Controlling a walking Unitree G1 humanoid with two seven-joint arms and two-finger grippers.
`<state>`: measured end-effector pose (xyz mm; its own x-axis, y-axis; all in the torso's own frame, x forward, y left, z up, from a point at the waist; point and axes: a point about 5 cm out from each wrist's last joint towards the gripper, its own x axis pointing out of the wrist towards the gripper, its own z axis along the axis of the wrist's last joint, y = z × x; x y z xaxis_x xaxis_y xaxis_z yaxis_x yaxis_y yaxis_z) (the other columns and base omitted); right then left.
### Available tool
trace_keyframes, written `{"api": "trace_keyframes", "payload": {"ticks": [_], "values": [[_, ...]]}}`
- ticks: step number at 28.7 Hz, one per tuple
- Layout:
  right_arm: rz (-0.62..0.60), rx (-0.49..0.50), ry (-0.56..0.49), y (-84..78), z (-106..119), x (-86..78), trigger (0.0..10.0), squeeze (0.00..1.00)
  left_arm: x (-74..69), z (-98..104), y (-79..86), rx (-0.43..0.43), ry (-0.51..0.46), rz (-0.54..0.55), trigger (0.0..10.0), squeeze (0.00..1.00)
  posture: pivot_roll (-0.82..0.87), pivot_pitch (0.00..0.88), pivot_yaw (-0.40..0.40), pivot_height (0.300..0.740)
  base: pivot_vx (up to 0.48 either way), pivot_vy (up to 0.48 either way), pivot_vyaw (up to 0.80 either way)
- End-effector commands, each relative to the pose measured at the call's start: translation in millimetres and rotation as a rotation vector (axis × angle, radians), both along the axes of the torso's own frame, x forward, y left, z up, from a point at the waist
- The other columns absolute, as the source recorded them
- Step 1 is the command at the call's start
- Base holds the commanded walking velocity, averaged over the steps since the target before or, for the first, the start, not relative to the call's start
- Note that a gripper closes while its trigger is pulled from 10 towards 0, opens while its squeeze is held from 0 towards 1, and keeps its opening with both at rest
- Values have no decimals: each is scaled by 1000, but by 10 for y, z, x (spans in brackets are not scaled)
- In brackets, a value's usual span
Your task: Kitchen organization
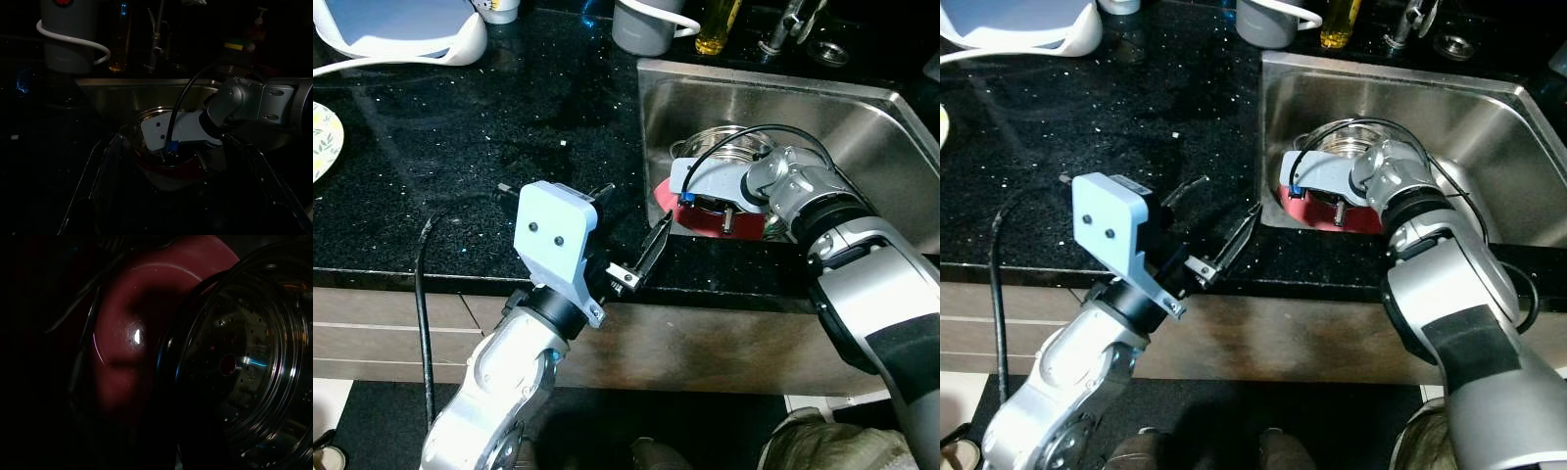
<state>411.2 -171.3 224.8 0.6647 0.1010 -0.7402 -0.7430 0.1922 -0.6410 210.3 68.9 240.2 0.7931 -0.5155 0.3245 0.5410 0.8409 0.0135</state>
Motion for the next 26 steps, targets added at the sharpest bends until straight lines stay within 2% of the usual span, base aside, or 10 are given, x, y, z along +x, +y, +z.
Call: {"api": "trace_keyframes", "payload": {"ticks": [1,3,4,5,13,14,15,18,23,26], "values": [[-20,-2,11,-49,-32,-11,10000,0,-47,2,-26,-7,6,-18,10000,0,90,193,-167,740,0,0,0],[-19,-15,32,-47,-51,-19,10000,0,-51,-2,-32,-7,9,-20,10000,0,90,193,-168,740,0,0,0],[-15,-33,53,-52,-73,-29,10000,620,-52,-7,-38,-7,12,-22,10000,0,90,190,-168,740,0,0,0],[-16,-43,62,-58,-90,-34,10000,1000,-53,-13,-45,-6,16,-24,10000,0,91,188,-171,740,0,0,0],[-59,117,-10,-26,-8,1,10000,1000,-42,-24,-47,2,22,-27,10000,0,101,172,-164,740,0,0,0],[-62,156,-27,-18,38,11,10000,369,-39,-26,-44,5,21,-27,10000,0,103,167,-161,740,0,0,0],[-71,231,-52,-6,116,26,10000,0,-33,-27,-39,8,20,-26,10000,0,103,159,-158,740,0,0,0],[-43,341,-111,14,288,49,10000,0,-21,-29,-29,13,17,-26,10000,0,102,152,-153,740,0,0,0],[125,707,-100,70,765,-6,10000,0,23,-29,-42,22,9,-39,10000,0,96,126,-126,740,0,0,0],[215,795,-86,79,884,-50,10000,0,42,-42,-39,28,13,-36,10000,0,96,122,-124,740,0,0,0]]}}
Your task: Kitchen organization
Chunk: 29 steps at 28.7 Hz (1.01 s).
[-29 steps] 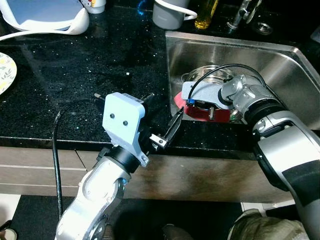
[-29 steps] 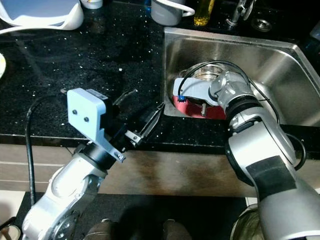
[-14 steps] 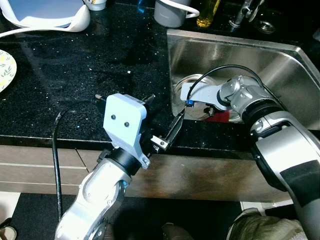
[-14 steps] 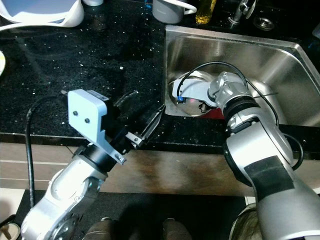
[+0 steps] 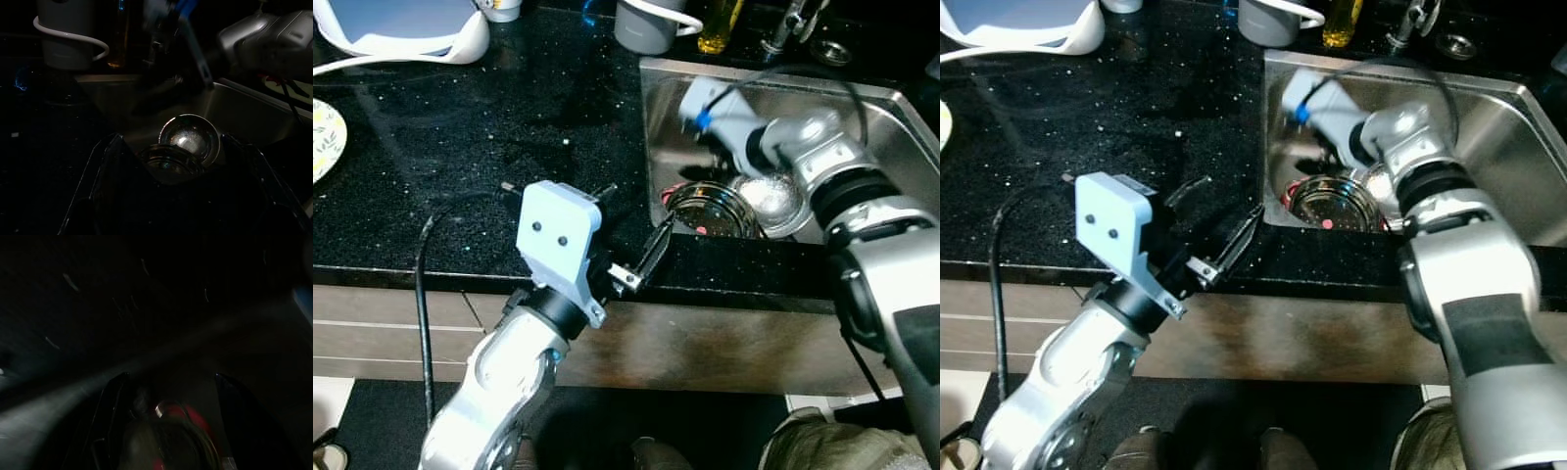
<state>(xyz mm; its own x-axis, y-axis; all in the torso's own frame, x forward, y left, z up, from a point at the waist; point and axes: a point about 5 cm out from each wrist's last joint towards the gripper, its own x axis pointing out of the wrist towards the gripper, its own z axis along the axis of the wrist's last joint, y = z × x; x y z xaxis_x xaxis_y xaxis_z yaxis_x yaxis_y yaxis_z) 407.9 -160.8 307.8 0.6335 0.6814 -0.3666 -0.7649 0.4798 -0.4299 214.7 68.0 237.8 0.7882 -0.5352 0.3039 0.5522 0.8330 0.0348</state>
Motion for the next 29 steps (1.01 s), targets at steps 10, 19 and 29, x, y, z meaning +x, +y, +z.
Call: {"api": "trace_keyframes", "payload": {"ticks": [10,19,29], "values": [[412,508,-86,-239,377,-290,10000,0,66,-79,11,27,13,-10,10000,0,95,95,-89,740,0,0,0],[521,911,-137,-491,179,-529,10000,0,86,-176,32,42,61,2,10000,0,89,81,-63,740,0,0,0],[426,1172,-76,-340,-306,-660,10000,0,143,-197,33,67,61,18,10000,0,80,71,-47,740,0,0,0]]}}
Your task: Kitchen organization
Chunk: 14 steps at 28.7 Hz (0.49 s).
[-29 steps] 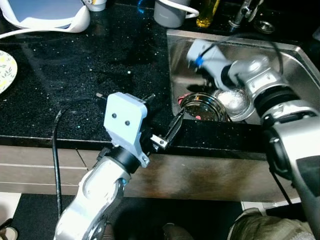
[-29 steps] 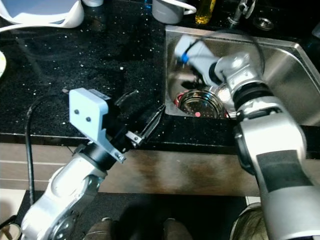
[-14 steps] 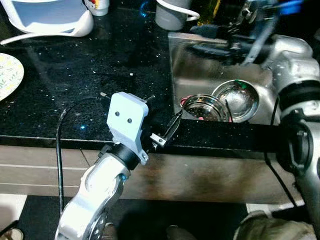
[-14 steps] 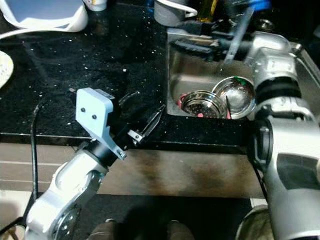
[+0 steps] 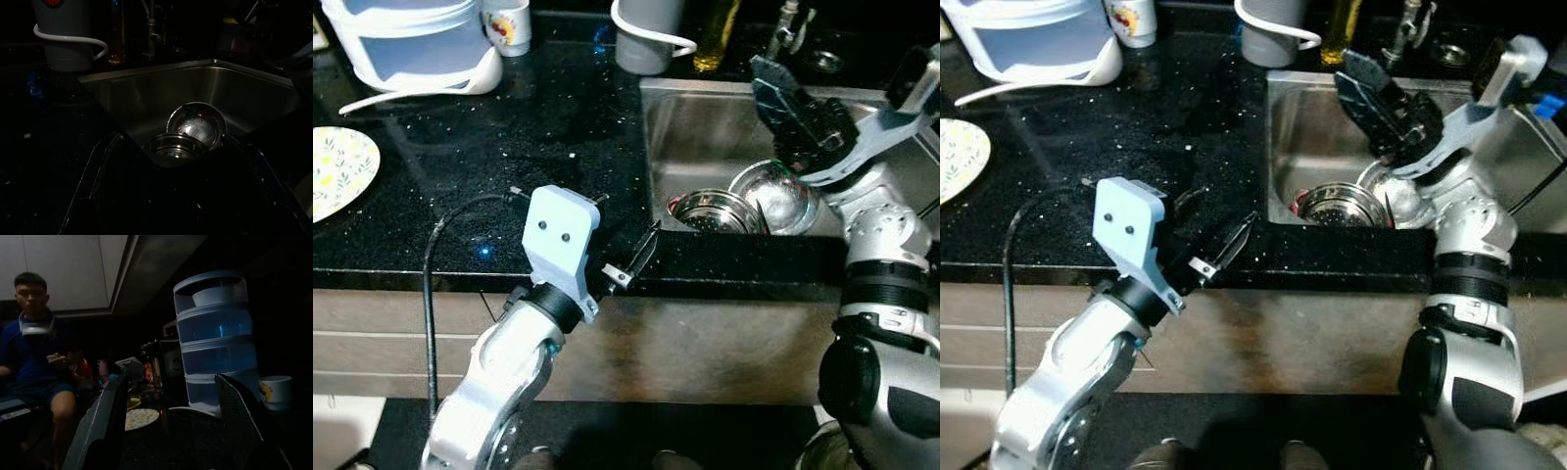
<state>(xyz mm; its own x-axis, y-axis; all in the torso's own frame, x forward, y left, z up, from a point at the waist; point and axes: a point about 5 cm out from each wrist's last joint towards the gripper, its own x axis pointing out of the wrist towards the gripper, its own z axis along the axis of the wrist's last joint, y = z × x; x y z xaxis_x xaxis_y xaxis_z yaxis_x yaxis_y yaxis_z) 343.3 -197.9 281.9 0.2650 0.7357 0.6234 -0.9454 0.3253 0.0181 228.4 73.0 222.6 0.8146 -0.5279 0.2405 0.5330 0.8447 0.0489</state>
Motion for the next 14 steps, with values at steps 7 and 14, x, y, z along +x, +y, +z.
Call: {"api": "trace_keyframes", "payload": {"ticks": [7,14], "values": [[42,80,141,176,-324,-160,10000,0,19,-83,-29,38,15,-13,10000,0,73,70,-40,740,0,0,0],[46,78,185,263,-375,-228,10000,0,50,-106,-44,43,17,-14,10000,0,63,63,-40,740,-176,0,0]]}}
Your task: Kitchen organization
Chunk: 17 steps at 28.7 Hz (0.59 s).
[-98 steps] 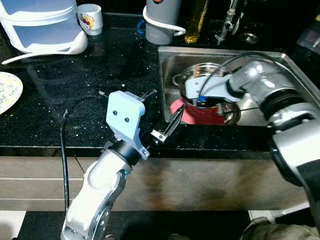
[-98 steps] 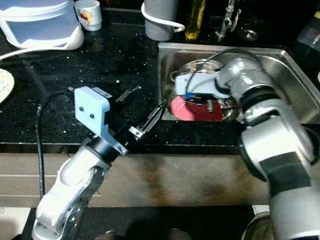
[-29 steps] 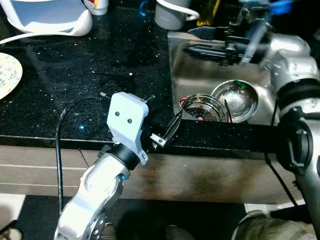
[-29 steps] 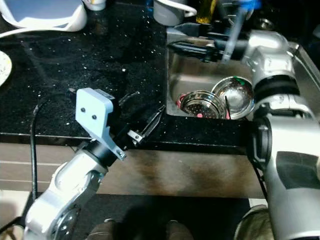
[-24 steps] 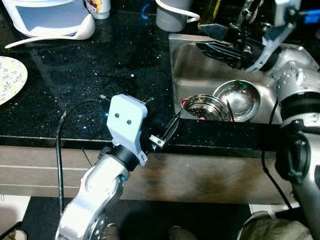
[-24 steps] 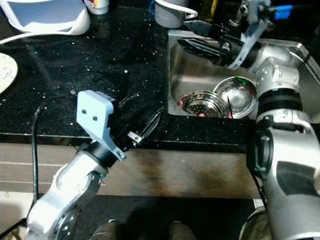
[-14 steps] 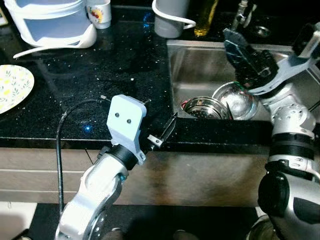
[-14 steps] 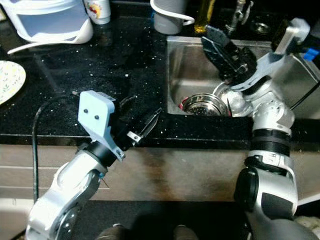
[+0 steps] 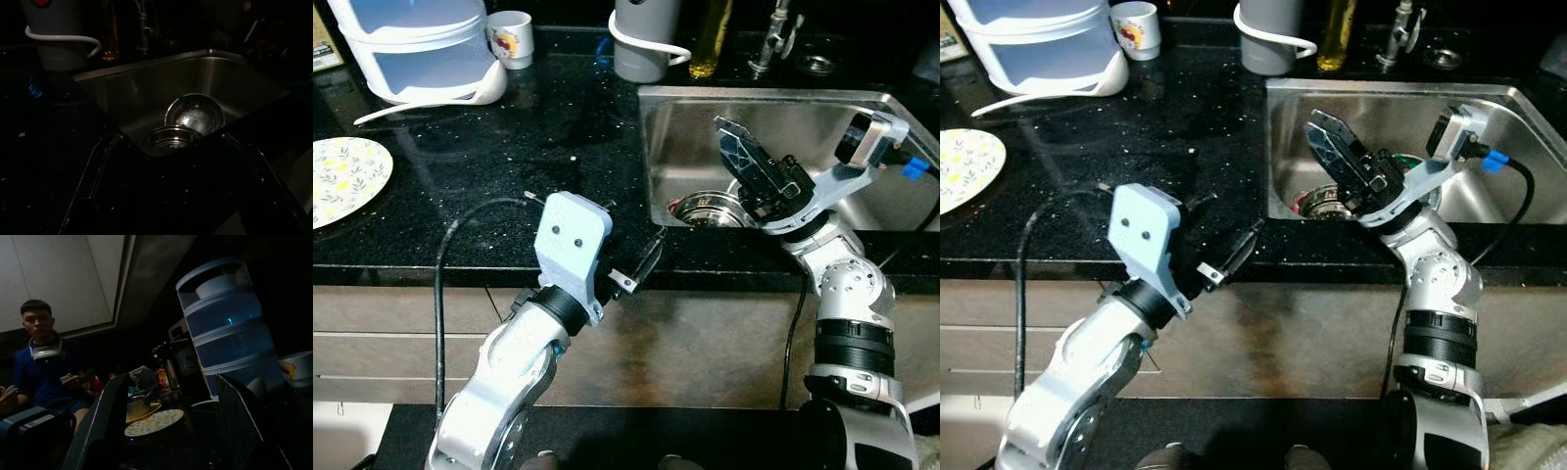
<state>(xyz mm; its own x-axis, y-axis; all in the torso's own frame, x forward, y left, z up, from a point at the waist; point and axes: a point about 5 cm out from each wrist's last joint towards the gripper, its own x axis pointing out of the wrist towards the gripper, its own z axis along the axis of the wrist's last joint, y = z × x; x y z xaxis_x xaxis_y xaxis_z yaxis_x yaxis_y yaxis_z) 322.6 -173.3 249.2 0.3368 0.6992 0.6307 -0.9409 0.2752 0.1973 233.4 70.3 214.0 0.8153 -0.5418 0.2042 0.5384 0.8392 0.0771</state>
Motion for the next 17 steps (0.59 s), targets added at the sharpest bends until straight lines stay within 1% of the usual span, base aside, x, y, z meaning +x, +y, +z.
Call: {"api": "trace_keyframes", "payload": {"ticks": [1,6,14,16,17], "values": [[3,-1,20,16,-48,-20,10000,0,0,-20,-17,-1,1,-9,10000,0,63,63,-40,740,-259,0,0],[-1,-10,40,40,-100,-23,10000,0,12,-56,-11,5,10,-7,10000,0,62,61,-41,740,-258,0,0],[-13,-41,88,63,-180,-65,10000,0,33,-132,8,17,24,1,10000,0,58,51,-40,740,-317,0,0],[-44,-82,124,65,-262,-48,10000,0,51,-195,25,26,36,6,10000,0,52,47,-38,740,-311,0,0],[-116,-158,190,37,-417,6,10000,0,73,-294,63,38,62,22,10000,0,50,46,-37,740,-300,0,0]]}}
